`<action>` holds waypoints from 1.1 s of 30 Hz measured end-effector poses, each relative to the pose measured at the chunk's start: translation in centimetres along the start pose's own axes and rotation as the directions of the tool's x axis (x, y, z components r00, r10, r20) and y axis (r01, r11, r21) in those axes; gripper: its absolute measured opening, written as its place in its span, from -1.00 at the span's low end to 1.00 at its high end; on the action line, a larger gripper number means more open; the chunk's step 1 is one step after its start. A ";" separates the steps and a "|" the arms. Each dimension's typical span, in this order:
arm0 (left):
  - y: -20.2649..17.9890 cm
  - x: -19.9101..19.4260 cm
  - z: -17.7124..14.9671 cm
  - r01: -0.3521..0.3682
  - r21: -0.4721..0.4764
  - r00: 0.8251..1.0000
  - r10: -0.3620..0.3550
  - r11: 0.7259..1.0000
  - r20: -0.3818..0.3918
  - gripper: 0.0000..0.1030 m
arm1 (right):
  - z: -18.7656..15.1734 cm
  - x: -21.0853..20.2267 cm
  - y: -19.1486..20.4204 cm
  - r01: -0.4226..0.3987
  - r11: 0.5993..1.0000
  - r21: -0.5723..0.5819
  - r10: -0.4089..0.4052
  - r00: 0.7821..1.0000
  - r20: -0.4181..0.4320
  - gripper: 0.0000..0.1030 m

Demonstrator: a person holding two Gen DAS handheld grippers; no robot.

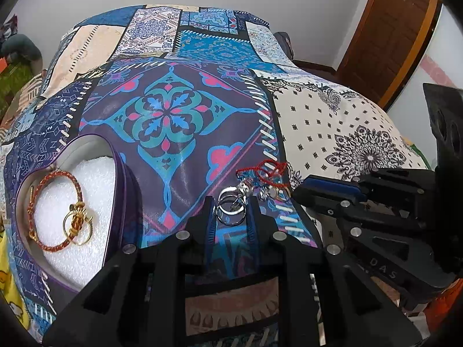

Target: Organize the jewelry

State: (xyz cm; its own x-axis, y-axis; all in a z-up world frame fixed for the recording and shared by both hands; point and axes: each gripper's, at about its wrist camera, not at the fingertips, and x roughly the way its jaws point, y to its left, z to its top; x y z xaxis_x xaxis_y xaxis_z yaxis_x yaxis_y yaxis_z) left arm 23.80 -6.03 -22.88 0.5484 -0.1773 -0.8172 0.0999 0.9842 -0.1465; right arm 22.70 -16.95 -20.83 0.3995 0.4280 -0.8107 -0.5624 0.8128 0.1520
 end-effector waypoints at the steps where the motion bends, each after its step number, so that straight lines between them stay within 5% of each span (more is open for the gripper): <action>1: 0.0 -0.2 -0.2 0.001 0.002 1.000 -0.001 1.000 0.000 -0.60 | -0.1 -0.2 0.0 0.000 1.000 0.003 0.000 1.000 0.002 -0.82; 20: 0.2 -6.7 -3.2 0.009 0.023 0.999 -0.010 1.000 0.048 -0.60 | -0.6 -5.1 2.1 0.011 0.999 0.036 -0.014 0.996 0.093 -0.82; 33: 3.2 -13.1 -2.9 -0.018 -0.035 0.981 0.025 0.999 0.190 -0.60 | 1.4 -8.2 6.8 -0.005 1.000 -0.024 0.010 0.978 0.206 -0.82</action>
State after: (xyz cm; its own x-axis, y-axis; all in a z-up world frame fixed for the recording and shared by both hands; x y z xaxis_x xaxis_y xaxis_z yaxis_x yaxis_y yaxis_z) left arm 14.53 -0.52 -14.24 0.6986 -0.1500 -0.6996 0.0605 0.9867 -0.1512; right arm 16.65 -14.33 -12.36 0.5345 0.5085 -0.6751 -0.5816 0.8009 0.1428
